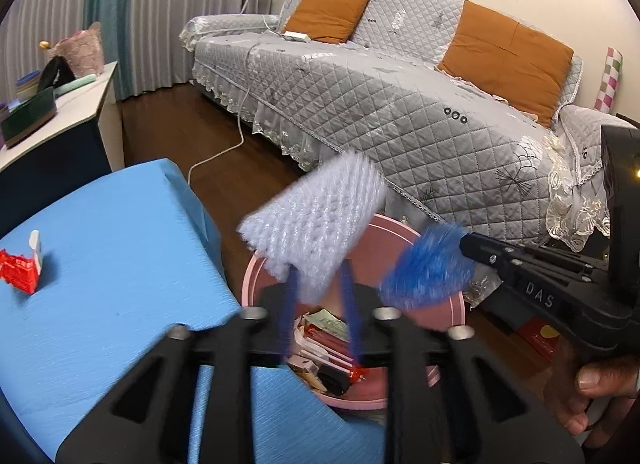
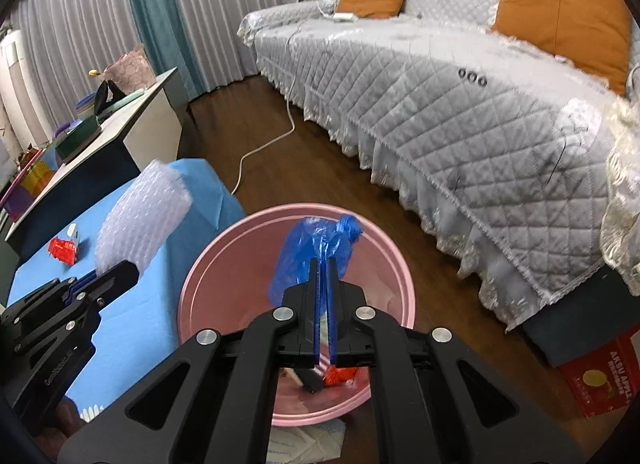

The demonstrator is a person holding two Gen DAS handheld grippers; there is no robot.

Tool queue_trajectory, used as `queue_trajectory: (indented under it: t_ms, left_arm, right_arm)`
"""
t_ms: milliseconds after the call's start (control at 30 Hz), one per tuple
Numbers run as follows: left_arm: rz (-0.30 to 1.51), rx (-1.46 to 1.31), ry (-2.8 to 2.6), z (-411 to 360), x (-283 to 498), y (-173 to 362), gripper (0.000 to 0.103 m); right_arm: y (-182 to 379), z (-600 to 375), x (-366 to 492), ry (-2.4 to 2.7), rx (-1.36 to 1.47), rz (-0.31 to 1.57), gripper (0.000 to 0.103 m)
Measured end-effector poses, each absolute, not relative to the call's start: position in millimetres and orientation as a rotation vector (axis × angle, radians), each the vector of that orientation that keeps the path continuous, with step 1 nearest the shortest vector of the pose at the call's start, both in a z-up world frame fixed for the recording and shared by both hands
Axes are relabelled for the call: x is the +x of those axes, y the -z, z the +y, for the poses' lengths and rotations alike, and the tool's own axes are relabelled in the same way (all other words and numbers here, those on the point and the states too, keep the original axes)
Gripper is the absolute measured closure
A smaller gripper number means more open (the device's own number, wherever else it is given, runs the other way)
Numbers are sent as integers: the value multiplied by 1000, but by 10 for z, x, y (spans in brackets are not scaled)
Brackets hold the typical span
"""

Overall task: Collect trash
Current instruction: 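Carry the foam net and blue bag over the pink bin and open both grippers, then move both open grippers back over the table toward the black bag and red carton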

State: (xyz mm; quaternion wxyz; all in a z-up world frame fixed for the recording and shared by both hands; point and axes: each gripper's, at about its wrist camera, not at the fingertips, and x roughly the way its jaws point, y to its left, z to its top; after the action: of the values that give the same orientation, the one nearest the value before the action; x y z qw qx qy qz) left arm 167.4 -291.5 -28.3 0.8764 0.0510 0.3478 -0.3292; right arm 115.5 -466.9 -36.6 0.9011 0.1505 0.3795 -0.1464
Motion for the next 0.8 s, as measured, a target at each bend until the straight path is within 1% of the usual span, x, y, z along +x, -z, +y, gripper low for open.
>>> queue_trajectory:
  t_ms: [33, 67, 100, 133, 467, 800]
  left_arm:
    - [726, 98, 688, -2893, 1674, 283, 71]
    - [732, 91, 690, -2881, 1685, 285, 71]
    - [737, 86, 691, -2871, 1693, 291, 71]
    - [739, 83, 688, -2858, 1698, 296, 71]
    - [731, 45, 635, -2598, 1750, 242, 71]
    - [707, 2, 539, -2056, 1850, 161, 71]
  right_arm:
    - [379, -4677, 1156, 298, 318, 792, 94]
    - [386, -4682, 1156, 298, 317, 795, 81]
    - [385, -4681, 1153, 305, 314, 794, 73]
    - [379, -4685, 1147, 317, 313, 789, 61]
    - [276, -4605, 1211, 332, 318, 748, 61]
    - [196, -4290, 1353, 303, 292, 713, 61]
